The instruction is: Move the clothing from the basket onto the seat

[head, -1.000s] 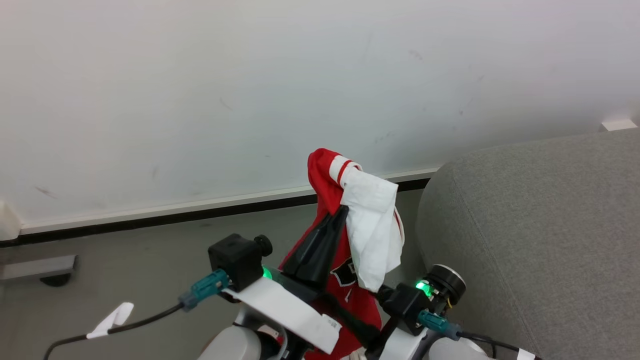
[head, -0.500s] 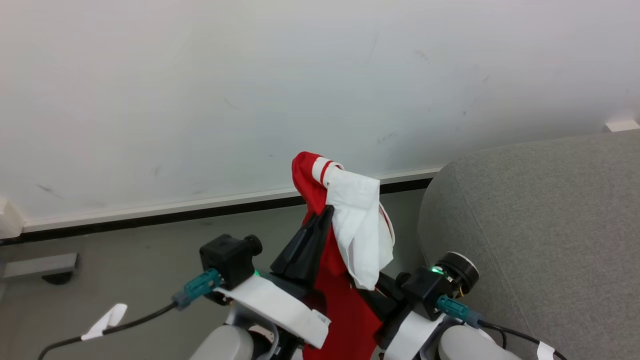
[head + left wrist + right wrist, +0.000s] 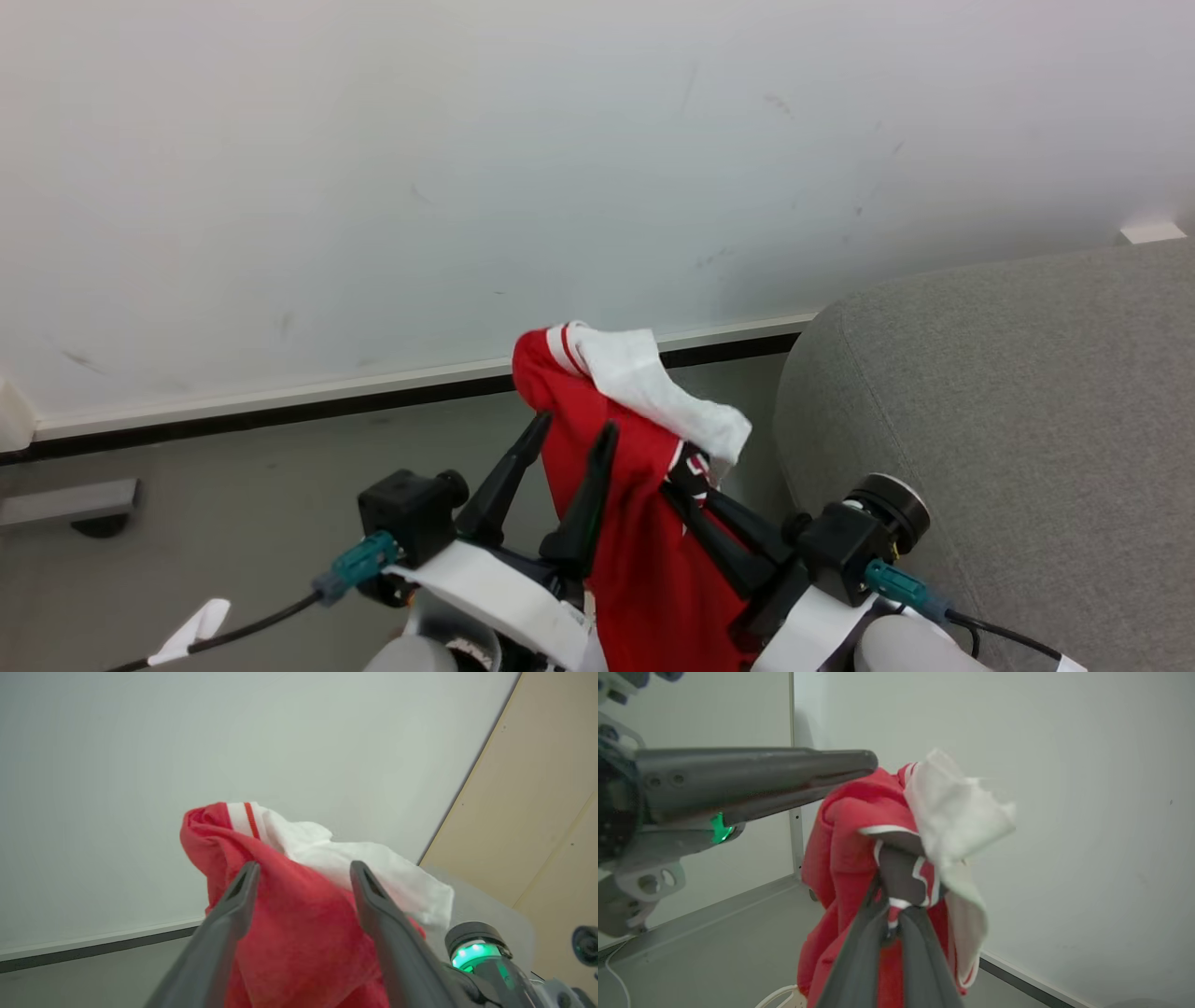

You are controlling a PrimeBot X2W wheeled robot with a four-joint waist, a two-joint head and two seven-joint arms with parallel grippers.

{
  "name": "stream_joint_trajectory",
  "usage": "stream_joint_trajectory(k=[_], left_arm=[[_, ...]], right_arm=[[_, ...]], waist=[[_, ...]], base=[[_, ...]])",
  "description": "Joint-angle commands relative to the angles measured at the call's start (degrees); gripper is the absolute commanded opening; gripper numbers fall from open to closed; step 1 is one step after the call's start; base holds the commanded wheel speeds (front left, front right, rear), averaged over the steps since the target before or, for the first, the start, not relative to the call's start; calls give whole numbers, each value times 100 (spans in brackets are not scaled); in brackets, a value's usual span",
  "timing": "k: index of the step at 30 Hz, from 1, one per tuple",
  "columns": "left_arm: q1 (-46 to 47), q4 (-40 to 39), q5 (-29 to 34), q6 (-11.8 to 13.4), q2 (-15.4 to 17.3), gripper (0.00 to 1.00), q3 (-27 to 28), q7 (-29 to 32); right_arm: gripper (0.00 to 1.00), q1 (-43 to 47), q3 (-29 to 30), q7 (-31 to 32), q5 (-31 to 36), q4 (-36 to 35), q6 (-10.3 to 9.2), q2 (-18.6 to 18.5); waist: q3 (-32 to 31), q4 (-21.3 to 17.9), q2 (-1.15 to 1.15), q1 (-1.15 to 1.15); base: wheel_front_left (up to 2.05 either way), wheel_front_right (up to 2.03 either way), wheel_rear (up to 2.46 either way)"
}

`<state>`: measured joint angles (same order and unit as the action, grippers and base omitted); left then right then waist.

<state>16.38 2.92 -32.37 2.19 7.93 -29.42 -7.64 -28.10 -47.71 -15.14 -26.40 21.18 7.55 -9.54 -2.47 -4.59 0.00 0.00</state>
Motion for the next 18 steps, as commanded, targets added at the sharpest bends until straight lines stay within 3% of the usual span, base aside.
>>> stream_joint_trajectory(k=[1, 18], left_arm=[[-100, 26, -1, 14, 50, 100, 2, -39], [-438, 299, 334, -47, 266, 100, -346, -293]], right_arm=[[0, 35, 51, -1, -34, -56, -12, -60], [0, 172, 622, -1, 81, -353, -12, -318]], waist=[[-6, -1, 0, 0], [-45, 46, 0, 0]], base=[[0, 0, 0], [0, 0, 0]])
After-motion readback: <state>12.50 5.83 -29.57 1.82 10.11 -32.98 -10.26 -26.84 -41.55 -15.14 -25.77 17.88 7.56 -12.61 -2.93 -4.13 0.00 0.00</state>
